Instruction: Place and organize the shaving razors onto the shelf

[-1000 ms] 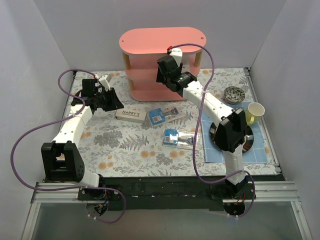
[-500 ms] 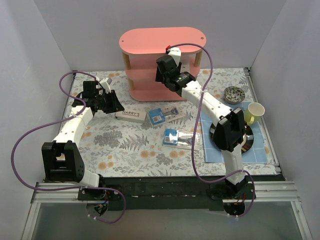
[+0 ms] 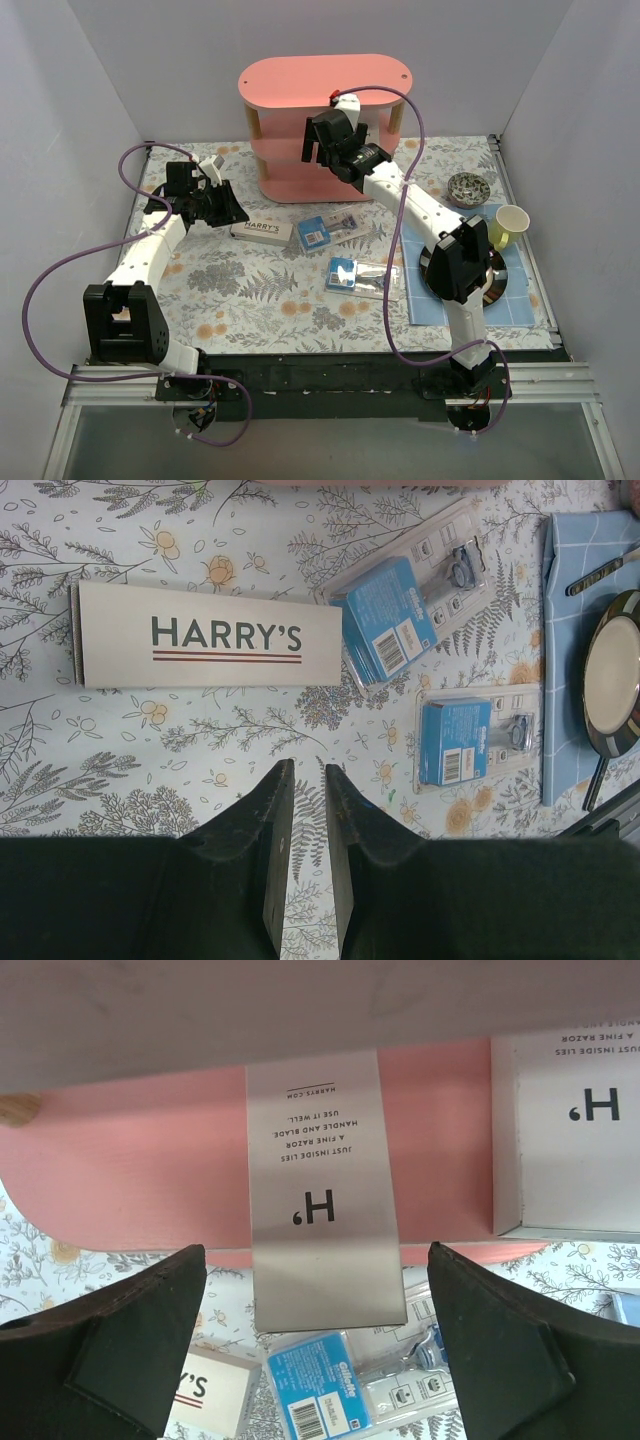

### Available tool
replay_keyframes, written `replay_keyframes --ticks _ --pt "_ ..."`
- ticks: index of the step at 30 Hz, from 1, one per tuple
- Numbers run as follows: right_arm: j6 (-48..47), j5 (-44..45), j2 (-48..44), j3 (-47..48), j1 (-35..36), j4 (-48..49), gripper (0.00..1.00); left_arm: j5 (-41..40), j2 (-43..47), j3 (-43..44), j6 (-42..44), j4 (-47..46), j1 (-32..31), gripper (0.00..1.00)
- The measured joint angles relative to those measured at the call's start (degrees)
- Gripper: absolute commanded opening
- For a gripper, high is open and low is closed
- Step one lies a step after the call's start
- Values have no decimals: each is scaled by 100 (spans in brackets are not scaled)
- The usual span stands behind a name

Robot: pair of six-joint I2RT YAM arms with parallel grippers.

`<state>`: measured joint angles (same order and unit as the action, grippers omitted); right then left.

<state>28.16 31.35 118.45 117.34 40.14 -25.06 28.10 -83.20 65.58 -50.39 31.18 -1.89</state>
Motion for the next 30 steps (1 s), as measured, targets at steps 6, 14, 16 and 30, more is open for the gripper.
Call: replay_keyframes --ticks 6,14,16,30 --pt "-4 -133 -48 -7 0 -7 99 -2 2 2 2 0 0 19" --pt "-61 -358 -1123 -826 0 -63 99 31 -2 114 -13 -37 -37 0" --pt "-258 -470 -1543 -1150 0 -39 96 44 -26 291 -15 -101 -131 0" --pt "-1895 -1364 -3346 -4107 -306 1397 1 -951 -363 581 527 -2986 -1943 0"
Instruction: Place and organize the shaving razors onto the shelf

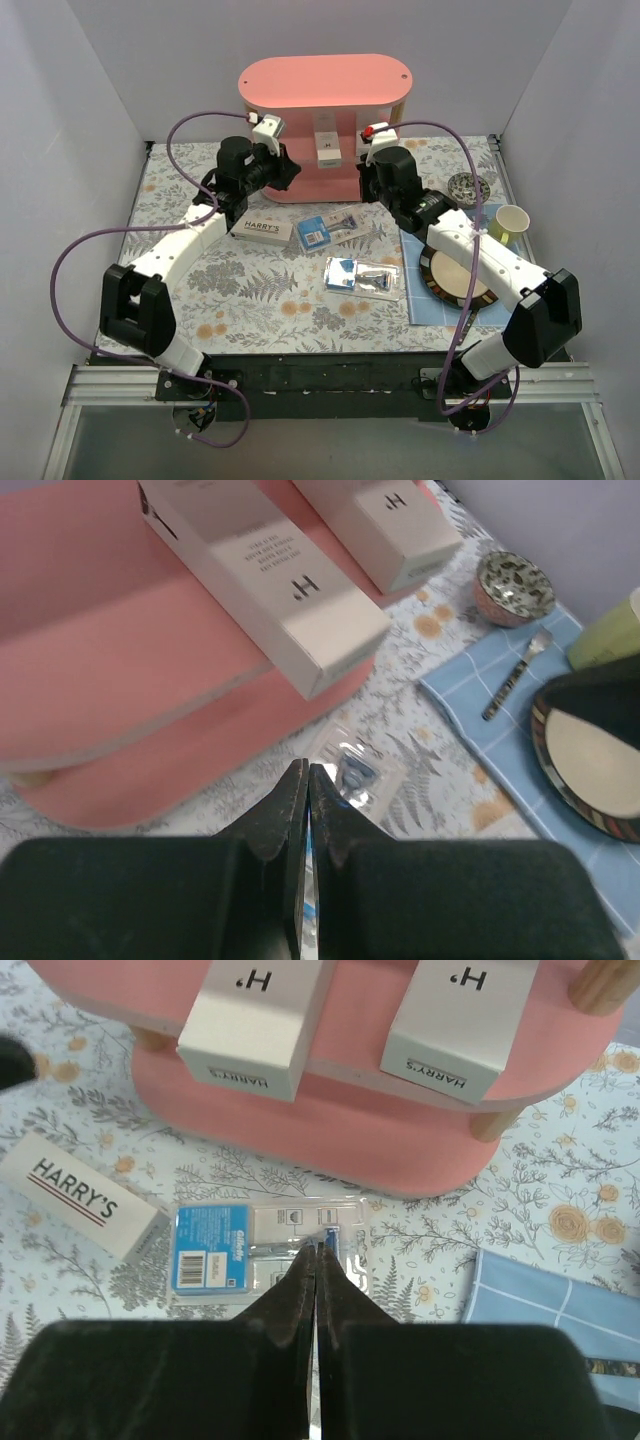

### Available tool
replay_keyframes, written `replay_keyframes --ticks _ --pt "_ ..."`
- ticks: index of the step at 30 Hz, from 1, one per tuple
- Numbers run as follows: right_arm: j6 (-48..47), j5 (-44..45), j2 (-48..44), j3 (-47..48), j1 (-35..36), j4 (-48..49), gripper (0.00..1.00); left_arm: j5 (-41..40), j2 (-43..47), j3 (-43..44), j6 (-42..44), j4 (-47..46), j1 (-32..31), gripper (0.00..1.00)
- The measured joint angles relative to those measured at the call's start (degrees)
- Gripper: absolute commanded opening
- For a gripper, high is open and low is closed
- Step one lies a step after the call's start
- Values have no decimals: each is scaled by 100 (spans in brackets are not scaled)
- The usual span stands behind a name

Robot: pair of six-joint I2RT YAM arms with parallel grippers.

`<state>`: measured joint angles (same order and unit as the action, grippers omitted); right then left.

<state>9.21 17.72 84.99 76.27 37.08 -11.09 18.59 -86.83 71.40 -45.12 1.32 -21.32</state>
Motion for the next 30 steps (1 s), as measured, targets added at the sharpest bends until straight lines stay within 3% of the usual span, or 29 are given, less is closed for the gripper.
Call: replay_keyframes --ticks 8,19,30 --pt "-662 -361 -330 -935 0 1064 1 -719 -1032 138 79 -966 -63 0" --pt "-1036 -610 -201 -938 0 1915 1 -911 -1637 662 92 -1530 -140 0" --pt "-1202 -826 564 -905 0 2339 1 -1001 -2225 1233 234 -1875 -140 0"
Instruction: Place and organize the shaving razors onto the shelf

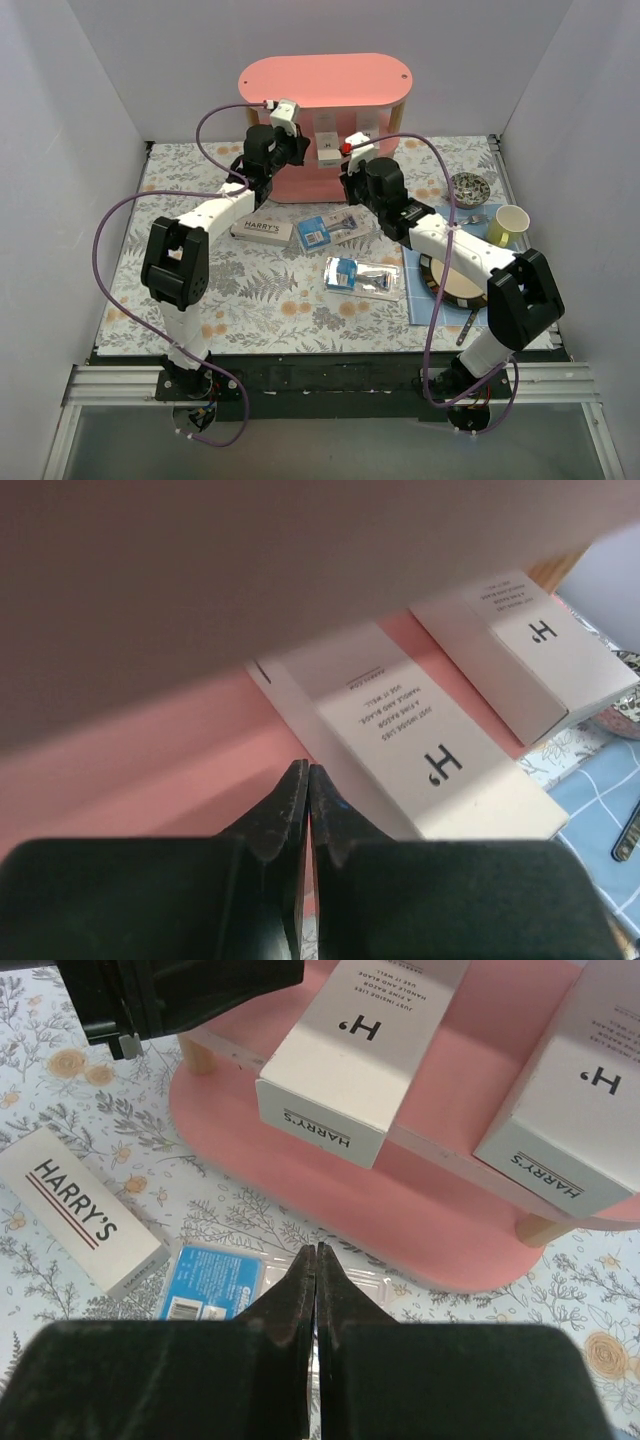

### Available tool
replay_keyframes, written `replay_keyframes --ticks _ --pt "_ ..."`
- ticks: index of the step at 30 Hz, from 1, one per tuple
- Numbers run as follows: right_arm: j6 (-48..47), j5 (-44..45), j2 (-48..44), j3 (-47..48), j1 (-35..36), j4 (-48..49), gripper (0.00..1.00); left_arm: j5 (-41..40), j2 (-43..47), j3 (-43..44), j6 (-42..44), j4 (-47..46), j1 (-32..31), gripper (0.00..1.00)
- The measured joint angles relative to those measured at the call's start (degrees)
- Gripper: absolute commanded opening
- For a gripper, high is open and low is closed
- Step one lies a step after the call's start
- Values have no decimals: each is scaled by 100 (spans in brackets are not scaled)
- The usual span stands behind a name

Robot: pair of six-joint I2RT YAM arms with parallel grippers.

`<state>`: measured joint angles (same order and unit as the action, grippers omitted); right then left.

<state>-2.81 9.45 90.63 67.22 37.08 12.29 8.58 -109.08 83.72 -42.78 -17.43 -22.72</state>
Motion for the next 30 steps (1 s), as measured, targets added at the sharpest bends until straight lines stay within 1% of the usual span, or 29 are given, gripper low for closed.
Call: replay_keyframes --ticks 8,17,30 --pt "101 -76 369 293 0 275 1 131 -334 393 66 -249 -2 0" --pt "160 -138 767 656 0 546 1 188 -345 411 101 -251 -2 0" --pt "208 -221 1209 997 0 629 1 341 -345 409 131 -232 -2 0"
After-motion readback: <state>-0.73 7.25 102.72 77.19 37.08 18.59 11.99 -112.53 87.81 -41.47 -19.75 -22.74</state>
